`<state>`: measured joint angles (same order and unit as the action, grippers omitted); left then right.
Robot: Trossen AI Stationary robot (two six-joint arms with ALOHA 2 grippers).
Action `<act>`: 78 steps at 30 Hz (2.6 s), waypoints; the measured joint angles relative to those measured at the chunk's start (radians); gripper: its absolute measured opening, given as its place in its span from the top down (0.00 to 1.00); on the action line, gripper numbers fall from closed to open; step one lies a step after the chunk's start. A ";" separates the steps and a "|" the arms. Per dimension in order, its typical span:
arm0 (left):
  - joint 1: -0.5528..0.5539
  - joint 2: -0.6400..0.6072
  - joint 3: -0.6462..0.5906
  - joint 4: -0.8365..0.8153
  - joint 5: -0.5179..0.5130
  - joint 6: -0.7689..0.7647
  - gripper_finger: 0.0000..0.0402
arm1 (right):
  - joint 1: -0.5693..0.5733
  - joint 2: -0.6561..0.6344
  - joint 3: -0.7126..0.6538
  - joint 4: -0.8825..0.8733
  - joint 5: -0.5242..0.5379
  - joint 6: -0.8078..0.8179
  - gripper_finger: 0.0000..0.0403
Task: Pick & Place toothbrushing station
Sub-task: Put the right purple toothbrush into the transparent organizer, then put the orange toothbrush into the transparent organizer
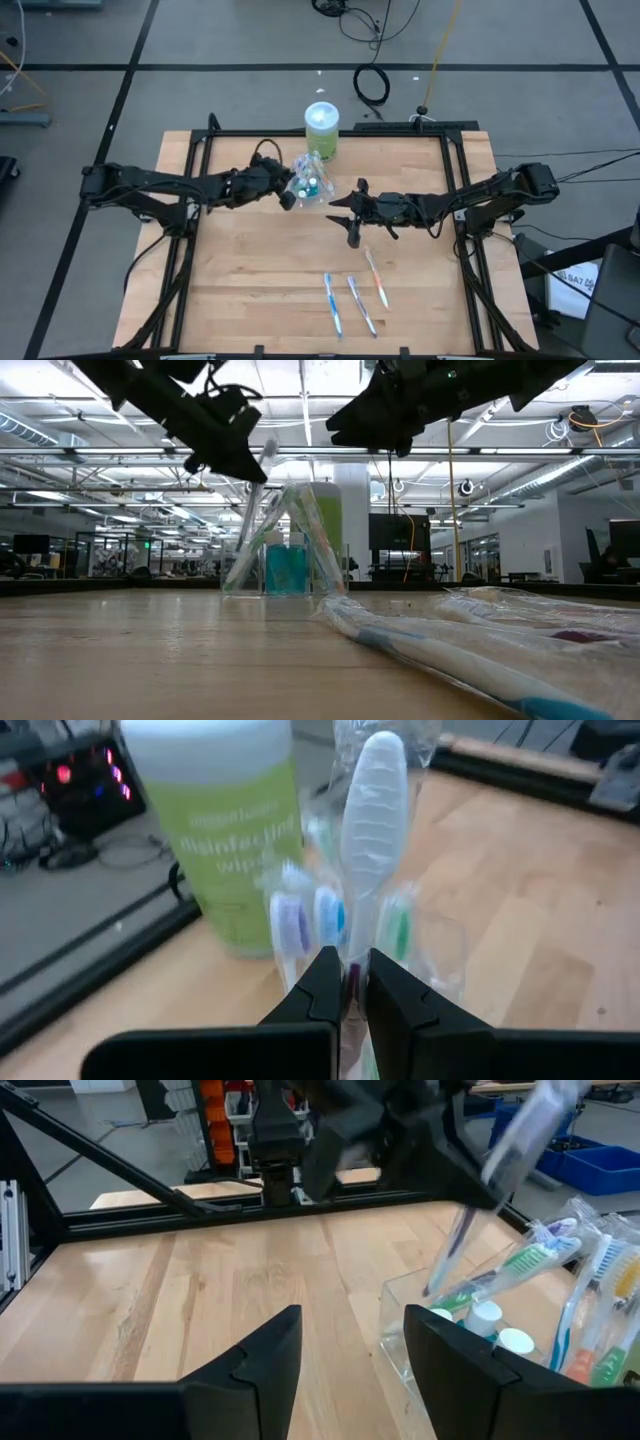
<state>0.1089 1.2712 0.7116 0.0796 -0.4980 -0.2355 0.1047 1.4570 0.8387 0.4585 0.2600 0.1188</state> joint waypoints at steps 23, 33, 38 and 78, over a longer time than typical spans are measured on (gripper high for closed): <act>0.028 0.202 0.000 -0.001 0.013 -0.207 0.73 | 0.000 0.000 0.000 0.000 0.000 0.000 0.58; 0.013 0.157 0.000 -0.018 0.045 -0.159 0.54 | 0.000 0.000 0.001 -0.002 0.000 0.000 0.57; 0.013 0.075 0.000 -0.044 0.045 -0.159 0.50 | 0.000 0.000 0.002 -0.026 0.000 0.000 0.57; -0.230 -0.067 0.000 -0.037 0.453 0.137 0.52 | 0.128 0.000 0.002 -0.140 -0.105 0.143 0.58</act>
<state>-0.1209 1.2045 0.7116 0.0430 -0.0450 -0.0986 0.2331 1.4574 0.8402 0.3186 0.1547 0.2622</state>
